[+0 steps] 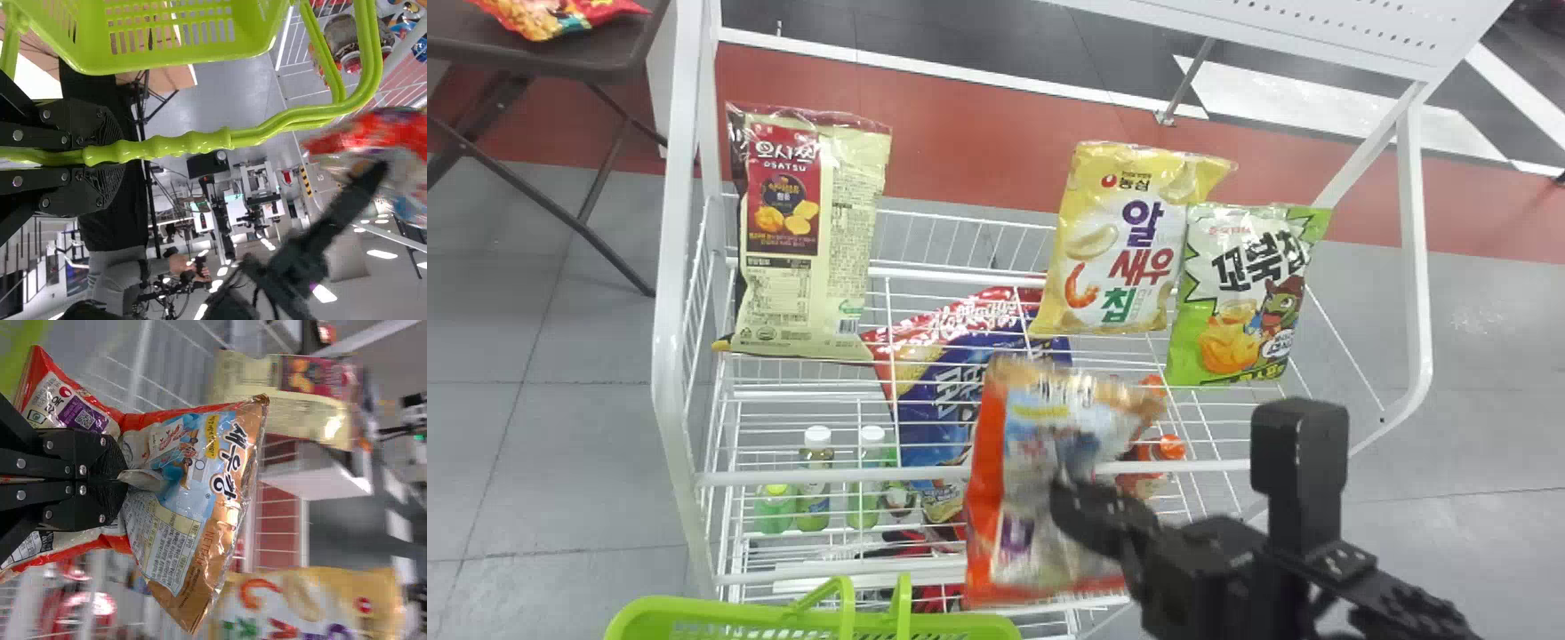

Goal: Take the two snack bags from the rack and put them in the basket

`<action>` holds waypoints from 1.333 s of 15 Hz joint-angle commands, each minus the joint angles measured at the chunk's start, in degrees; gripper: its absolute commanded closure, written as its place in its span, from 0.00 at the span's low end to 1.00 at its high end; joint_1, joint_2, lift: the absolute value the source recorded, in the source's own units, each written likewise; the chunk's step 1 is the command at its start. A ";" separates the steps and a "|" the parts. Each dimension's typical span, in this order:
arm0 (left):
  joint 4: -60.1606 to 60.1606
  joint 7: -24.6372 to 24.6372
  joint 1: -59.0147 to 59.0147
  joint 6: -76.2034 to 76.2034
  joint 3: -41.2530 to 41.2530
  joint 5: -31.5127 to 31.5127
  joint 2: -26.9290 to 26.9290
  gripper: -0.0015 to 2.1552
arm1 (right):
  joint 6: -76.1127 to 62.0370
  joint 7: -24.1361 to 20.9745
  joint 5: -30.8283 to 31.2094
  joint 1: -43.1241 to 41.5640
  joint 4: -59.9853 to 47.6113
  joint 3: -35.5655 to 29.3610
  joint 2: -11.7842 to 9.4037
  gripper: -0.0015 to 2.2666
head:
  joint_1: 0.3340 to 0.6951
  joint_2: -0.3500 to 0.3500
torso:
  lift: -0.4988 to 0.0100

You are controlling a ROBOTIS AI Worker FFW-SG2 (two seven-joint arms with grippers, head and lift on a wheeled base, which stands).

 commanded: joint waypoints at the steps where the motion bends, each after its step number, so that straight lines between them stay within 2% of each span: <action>1: 0.26 0.32 0.08 -0.21 -0.21 0.20 -0.35 0.76 | 12.30 2.00 -2.22 0.34 -2.08 -2.25 0.01 0.99 | 1.00 0.00 | 0.96; 3: 0.26 0.58 -0.01 -0.21 -0.21 0.20 -0.53 0.76 | 19.80 3.32 -4.24 0.34 -2.78 -3.13 -0.07 0.99 | 1.00 0.00 | 0.96; 5: 0.26 0.85 -0.01 -0.21 -0.21 0.20 -0.53 0.76 | 19.80 4.55 -6.70 0.43 -2.60 -3.57 -0.07 0.99 | 1.00 0.00 | 0.96; 8: 0.26 0.93 -0.27 -0.39 -0.30 0.20 -0.61 0.76 | 19.80 5.51 -6.70 0.60 -1.20 0.38 -0.07 0.99 | 1.00 0.00 | 0.96; 10: 0.26 1.02 -0.27 -0.39 -0.38 0.20 -0.61 0.76 | 19.80 5.60 -4.77 0.16 1.88 4.60 -0.78 0.99 | 1.00 0.00 | 0.96; 19: -0.01 1.11 0.26 -0.39 -1.18 -0.33 -0.61 0.76 | 19.80 4.37 3.76 -4.93 15.41 17.52 -0.86 0.99 | 1.00 0.00 | 0.96; 20: -0.18 1.20 0.26 -0.39 -1.53 -0.50 -0.61 0.76 | 19.80 3.76 4.11 -6.25 17.61 18.22 -0.78 0.94 | 1.00 0.00 | 0.96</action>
